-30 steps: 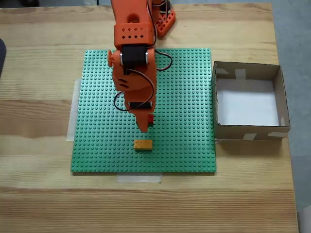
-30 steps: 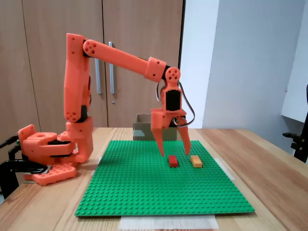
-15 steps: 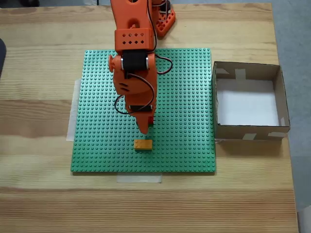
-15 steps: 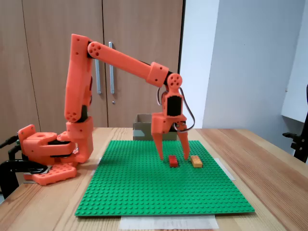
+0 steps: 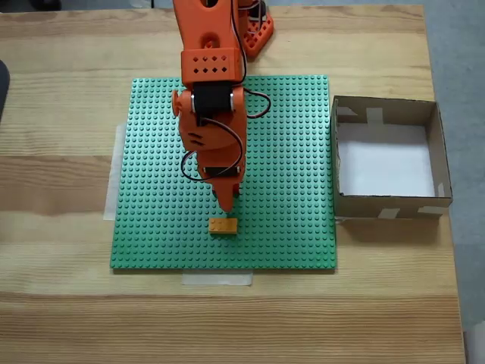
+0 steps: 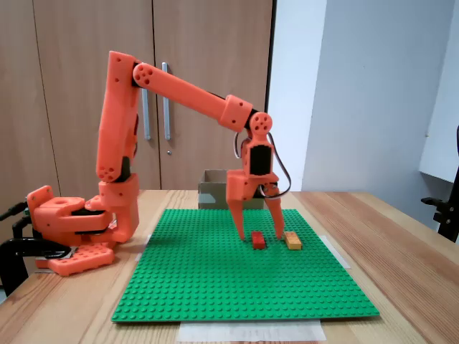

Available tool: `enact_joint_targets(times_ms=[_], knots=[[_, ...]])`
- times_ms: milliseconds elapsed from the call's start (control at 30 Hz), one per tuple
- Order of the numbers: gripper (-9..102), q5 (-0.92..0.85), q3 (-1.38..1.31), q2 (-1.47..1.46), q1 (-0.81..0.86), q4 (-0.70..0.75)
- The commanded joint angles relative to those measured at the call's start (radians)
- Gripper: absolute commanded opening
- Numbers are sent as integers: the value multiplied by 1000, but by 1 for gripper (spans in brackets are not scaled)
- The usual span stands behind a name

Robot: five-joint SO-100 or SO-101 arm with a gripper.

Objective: Pick the red lego block and put it in the box.

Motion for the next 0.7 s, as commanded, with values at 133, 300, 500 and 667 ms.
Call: enact_joint_targets(times_ms=[133,300,500,667], knots=[[33,-5,-2,2,6,-17],[31,-5,-2,2,6,-15],[22,0,-2,2,11,-20],[18,-12,-2,5,23,-34]])
